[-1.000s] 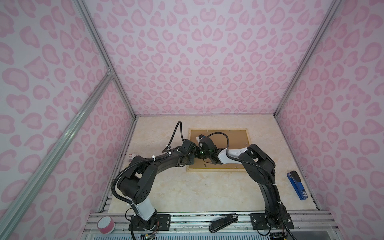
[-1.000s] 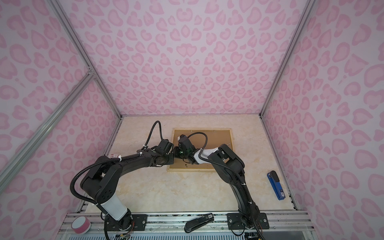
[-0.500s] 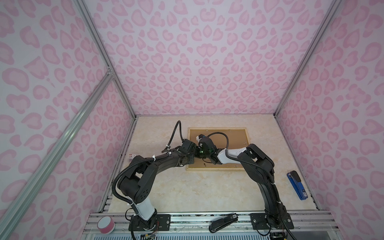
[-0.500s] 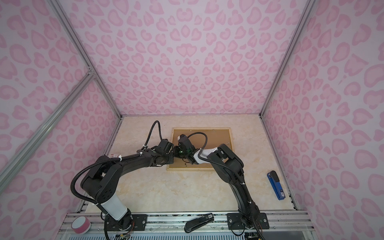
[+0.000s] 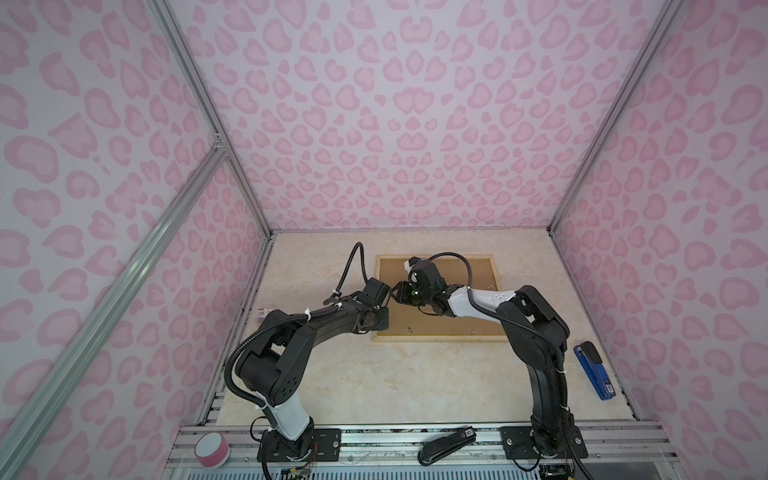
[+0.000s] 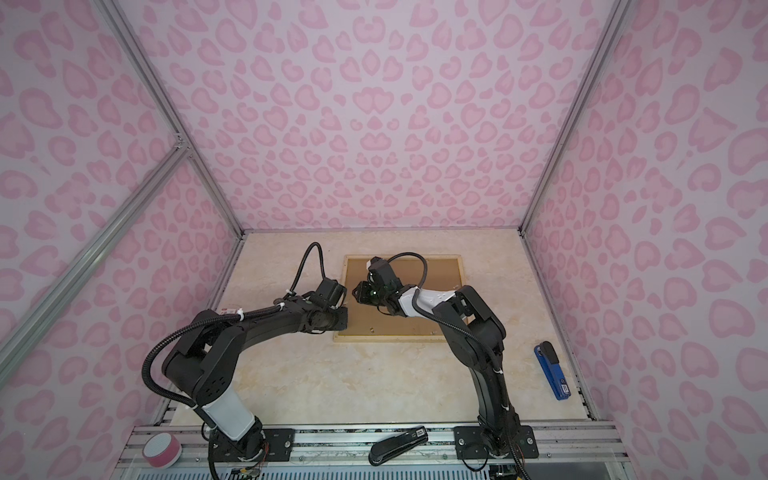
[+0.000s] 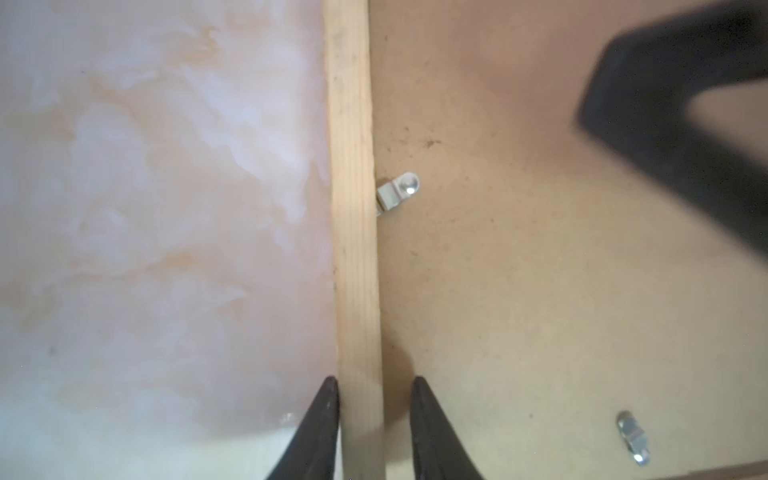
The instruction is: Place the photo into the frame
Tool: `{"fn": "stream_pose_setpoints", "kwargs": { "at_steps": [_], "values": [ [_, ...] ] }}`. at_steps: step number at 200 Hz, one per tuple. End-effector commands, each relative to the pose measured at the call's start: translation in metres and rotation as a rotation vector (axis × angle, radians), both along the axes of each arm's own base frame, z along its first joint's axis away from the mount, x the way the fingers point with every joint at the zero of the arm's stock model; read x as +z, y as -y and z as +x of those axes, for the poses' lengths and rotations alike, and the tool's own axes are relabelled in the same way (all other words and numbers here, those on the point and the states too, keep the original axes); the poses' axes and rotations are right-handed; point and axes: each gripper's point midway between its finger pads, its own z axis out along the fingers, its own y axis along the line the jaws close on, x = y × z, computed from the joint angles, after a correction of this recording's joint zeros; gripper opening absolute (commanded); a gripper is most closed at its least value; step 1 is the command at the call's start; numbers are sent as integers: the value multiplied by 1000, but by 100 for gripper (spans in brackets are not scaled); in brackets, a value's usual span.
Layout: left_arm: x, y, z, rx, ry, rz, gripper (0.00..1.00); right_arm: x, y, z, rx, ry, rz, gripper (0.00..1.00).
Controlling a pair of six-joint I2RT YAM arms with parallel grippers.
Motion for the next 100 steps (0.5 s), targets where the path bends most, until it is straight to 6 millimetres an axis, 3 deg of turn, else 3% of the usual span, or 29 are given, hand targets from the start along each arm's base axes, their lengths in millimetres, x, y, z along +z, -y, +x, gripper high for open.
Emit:
{"fn": "stream_pose_setpoints", "kwargs": {
  "at_steps": [1,22,50,54,76,100],
  "values": [
    [12,9,1,-35,-3,-41,35,4,23,1,37,50,-143,35],
    [20,9,2,-24,15,-53,35,15,50,22,19,76,-210,35],
    [32,1,-6,-1,35,-60,35,11,102,57,-27,66,-310,35],
    [34,-1,-8,2,37,-61,35,20,106,68,-38,84,-314,35],
    [40,-3,-23,8,44,-83,32,18,141,100,-80,81,-384,35],
    [41,-5,-39,14,43,-95,30,7,159,132,-87,57,-400,36]
  ]
}}
